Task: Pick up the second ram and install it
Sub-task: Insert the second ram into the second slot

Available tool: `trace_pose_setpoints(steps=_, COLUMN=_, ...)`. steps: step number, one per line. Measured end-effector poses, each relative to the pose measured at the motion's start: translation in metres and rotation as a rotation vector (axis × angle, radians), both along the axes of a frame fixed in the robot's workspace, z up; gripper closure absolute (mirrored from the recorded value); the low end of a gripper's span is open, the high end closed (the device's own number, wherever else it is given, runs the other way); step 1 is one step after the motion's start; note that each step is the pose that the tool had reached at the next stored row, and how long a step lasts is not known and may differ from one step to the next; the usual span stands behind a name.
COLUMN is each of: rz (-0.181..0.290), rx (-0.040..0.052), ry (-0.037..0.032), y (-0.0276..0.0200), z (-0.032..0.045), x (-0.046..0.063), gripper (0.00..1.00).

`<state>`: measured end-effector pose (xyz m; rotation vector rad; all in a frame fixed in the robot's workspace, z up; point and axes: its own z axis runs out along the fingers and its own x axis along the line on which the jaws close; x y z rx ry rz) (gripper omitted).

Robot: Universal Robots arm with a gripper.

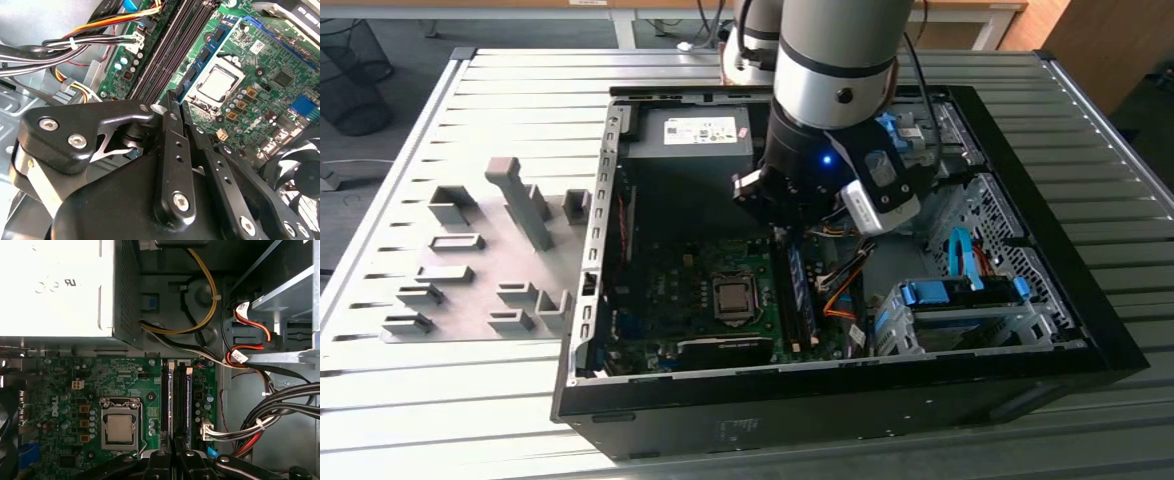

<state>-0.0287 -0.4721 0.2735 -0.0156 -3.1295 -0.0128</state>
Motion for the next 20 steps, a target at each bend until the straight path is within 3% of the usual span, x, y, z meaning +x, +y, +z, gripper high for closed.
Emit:
trace_pose_setpoints(steps=9, rz=-0.013, rx=0.0, ry=0.0, y=0.0, z=-0.0144, x=0.0, gripper=0.86)
trace_pose_setpoints(steps=20, rz=-0.013, rx=-0.0001, ry=0.0001, y=0.0, z=-0.0165, x=0.0, gripper=0.86)
